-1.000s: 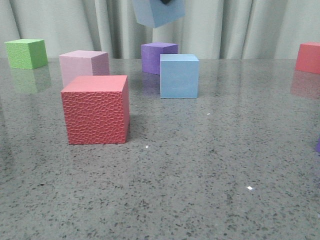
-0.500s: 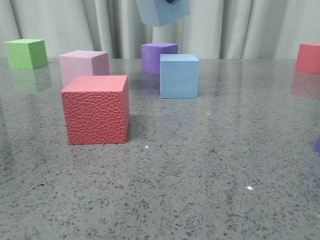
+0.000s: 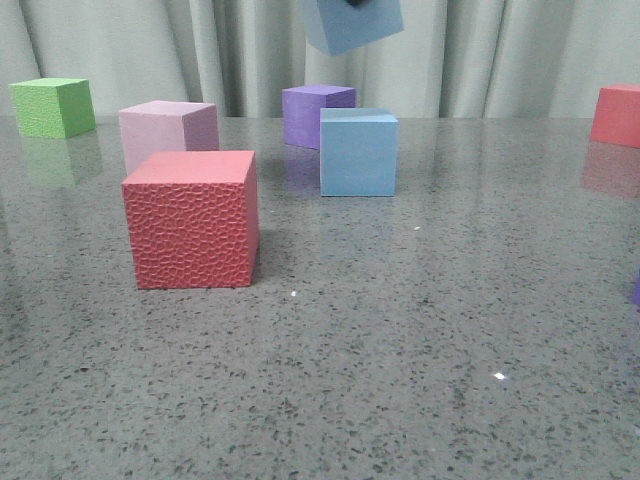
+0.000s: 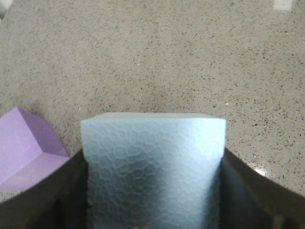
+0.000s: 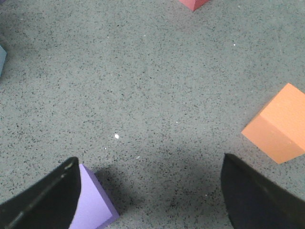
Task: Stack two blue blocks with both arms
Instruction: 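Lift the light blue cube with the left gripper and carry it above the placed cube, then lower the held cube onto the placed light blue cube with the left gripper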
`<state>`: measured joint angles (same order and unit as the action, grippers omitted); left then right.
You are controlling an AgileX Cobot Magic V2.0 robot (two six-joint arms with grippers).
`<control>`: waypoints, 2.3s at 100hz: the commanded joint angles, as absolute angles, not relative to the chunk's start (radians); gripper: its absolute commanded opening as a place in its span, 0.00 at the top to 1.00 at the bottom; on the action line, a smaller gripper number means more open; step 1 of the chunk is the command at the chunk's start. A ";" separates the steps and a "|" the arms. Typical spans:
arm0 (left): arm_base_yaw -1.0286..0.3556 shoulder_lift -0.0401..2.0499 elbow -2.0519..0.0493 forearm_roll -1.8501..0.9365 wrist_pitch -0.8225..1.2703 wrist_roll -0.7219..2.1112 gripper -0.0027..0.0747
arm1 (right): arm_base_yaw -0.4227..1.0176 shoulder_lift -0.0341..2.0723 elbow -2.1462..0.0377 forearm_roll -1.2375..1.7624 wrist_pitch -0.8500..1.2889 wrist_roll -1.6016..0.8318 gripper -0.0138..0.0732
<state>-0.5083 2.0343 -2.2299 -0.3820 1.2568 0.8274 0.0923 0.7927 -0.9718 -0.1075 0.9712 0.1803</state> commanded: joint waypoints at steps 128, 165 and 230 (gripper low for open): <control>-0.526 2.015 -2.234 -0.393 1.279 0.970 0.68 | 0.088 0.785 -0.995 -0.125 0.903 0.175 0.15; -0.542 2.015 -2.231 -0.396 1.279 0.997 0.68 | 0.088 0.785 -0.995 -0.125 0.901 0.175 0.15; -0.550 2.015 -2.231 -0.373 1.279 0.999 0.68 | 0.088 0.785 -0.995 -0.125 0.901 0.175 0.15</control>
<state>-0.5433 2.0715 -2.2068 -0.3430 1.2572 1.0015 0.0923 0.7927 -0.9718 -0.1075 0.9712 0.1803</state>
